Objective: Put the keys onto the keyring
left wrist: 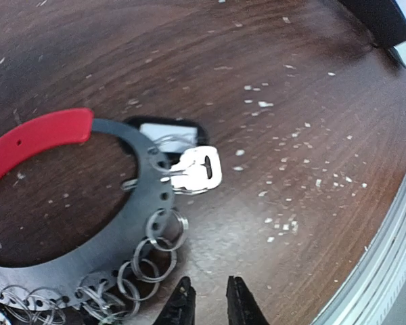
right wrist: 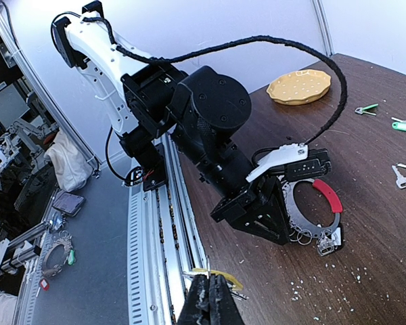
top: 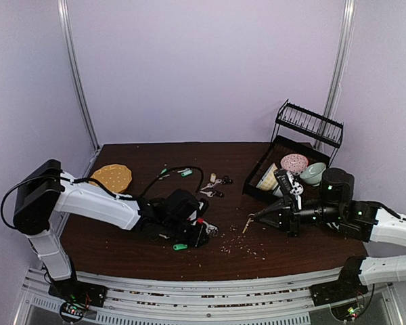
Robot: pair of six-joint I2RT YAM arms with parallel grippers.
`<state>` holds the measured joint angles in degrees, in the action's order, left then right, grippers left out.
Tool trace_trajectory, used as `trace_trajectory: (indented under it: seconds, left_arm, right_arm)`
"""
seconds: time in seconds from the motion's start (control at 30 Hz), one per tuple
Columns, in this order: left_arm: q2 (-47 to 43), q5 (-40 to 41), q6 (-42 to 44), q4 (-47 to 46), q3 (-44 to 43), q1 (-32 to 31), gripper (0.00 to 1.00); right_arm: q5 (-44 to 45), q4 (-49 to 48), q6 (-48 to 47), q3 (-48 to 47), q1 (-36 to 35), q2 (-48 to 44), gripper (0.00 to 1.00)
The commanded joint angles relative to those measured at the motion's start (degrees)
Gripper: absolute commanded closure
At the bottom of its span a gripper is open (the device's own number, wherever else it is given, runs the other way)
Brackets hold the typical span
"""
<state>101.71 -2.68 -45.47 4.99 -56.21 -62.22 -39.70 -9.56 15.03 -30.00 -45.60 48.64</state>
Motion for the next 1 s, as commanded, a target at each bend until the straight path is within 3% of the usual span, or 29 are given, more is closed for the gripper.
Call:
trace_trajectory:
  seconds: [0.0, 0.7, 0.97]
  left_arm:
    - [0.5, -1.2, -3.6, -2.0, 2.2, 1.6, 0.81]
    - [1.4, 6.1, -0.1, 4.1, 0.9, 2.1, 0.77]
    - [1.7, 10.2, 5.9, 7.7, -2.9, 3.4, 0.74]
  right_arm:
    - [-0.3, -0.7, 0.2, 0.5, 0.2, -0.4, 1.0]
    - [-0.4, -0.8, 0.5, 0.8, 0.2, 0.1, 1.0]
    - [-0.5, -0.7, 0.8, 0.8, 0.2, 0.1, 1.0]
